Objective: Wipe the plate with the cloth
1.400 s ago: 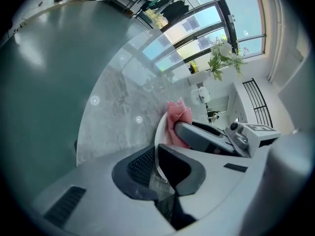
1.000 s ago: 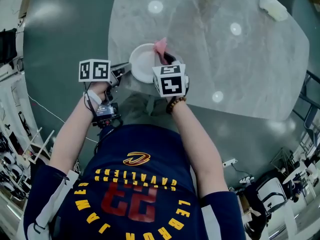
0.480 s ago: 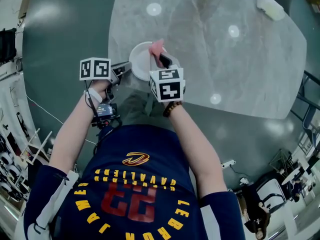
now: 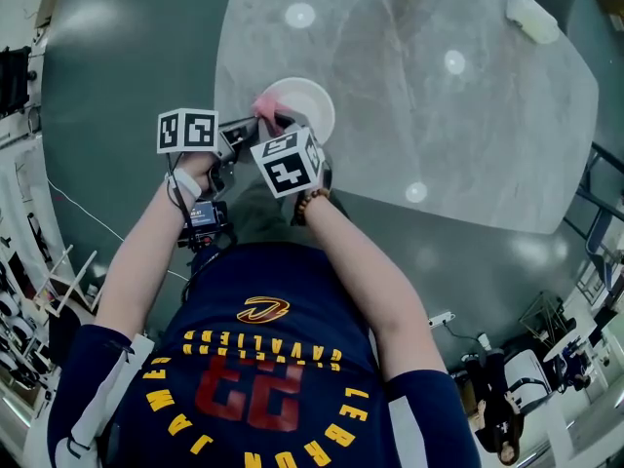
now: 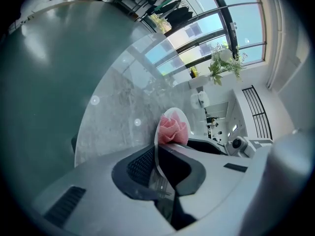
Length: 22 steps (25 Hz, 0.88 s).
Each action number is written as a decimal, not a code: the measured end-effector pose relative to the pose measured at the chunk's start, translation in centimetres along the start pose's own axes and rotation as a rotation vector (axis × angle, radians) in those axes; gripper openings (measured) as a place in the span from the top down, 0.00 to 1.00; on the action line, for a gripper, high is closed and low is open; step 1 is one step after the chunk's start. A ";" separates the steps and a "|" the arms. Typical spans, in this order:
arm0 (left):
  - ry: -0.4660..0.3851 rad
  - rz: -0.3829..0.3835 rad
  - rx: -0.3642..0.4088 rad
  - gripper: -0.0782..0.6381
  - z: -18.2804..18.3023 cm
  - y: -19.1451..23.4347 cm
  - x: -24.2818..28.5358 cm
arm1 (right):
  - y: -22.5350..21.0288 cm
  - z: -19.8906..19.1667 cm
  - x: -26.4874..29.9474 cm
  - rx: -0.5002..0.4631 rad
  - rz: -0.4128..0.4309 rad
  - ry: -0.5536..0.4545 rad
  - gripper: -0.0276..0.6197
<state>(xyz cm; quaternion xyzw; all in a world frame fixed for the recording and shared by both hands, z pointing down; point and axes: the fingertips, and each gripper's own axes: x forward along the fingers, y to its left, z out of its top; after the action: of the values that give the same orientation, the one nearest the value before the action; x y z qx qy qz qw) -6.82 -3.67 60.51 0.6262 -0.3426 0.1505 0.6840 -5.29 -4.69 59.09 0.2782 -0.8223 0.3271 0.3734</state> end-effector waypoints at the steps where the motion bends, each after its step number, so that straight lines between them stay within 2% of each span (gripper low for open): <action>1: 0.000 -0.001 0.001 0.85 0.0 0.0 0.1 | -0.3 -0.2 0.0 0.006 -0.001 0.004 0.89; 15: 0.006 0.011 0.014 0.85 -0.2 -0.1 -0.1 | -8.1 -2.3 -5.0 0.146 -0.179 -0.003 0.89; 22: 0.005 0.013 0.020 0.85 -0.1 -0.1 -0.1 | -10.0 -2.4 -7.2 0.187 -0.241 -0.044 0.89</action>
<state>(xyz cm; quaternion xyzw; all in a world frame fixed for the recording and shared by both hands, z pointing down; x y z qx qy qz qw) -6.80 -3.55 60.41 0.6303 -0.3433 0.1597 0.6777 6.86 -7.61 57.86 0.4154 -0.7569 0.3490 0.3644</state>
